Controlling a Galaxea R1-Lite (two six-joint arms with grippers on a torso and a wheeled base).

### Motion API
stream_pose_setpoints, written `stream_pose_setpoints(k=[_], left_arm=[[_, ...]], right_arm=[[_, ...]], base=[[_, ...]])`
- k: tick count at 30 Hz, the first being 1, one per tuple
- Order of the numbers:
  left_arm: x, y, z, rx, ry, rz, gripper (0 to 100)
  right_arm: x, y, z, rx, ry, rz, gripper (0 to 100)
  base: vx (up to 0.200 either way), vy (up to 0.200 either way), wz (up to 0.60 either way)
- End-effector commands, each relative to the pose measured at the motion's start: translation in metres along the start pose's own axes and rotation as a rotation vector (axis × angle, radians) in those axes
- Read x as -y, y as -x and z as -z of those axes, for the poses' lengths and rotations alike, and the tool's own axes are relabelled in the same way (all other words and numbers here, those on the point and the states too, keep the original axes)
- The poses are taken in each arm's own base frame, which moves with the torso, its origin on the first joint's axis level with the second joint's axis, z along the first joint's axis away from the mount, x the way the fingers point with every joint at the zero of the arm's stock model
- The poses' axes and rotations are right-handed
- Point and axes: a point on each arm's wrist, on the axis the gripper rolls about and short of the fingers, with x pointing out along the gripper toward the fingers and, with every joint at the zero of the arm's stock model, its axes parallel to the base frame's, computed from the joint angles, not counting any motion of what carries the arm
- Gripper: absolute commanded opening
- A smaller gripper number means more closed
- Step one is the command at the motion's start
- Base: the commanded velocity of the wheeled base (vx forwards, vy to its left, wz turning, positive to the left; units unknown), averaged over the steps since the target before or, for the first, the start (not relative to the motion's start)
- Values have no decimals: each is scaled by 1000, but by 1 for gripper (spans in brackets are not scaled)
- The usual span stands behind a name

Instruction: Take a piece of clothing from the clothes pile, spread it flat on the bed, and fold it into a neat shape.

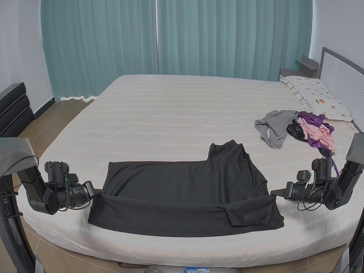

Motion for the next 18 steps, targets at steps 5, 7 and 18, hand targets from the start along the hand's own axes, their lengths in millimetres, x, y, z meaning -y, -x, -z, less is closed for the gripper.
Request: stream_pose_setpoints(k=[5, 7, 18], left_arm=[[-9, -20, 3, -7, 3, -46, 0], [-9, -24, 5, -10, 1, -54, 0], [-5, -27, 8, -18, -11, -54, 100]], right_arm=[[10, -15, 1, -24, -14, 8, 0], [11, -18, 2, -29, -13, 7, 0], [18, -29, 4, -44, -22, 11, 0]], base=[[0, 0, 0], [0, 0, 0], [0, 0, 0]])
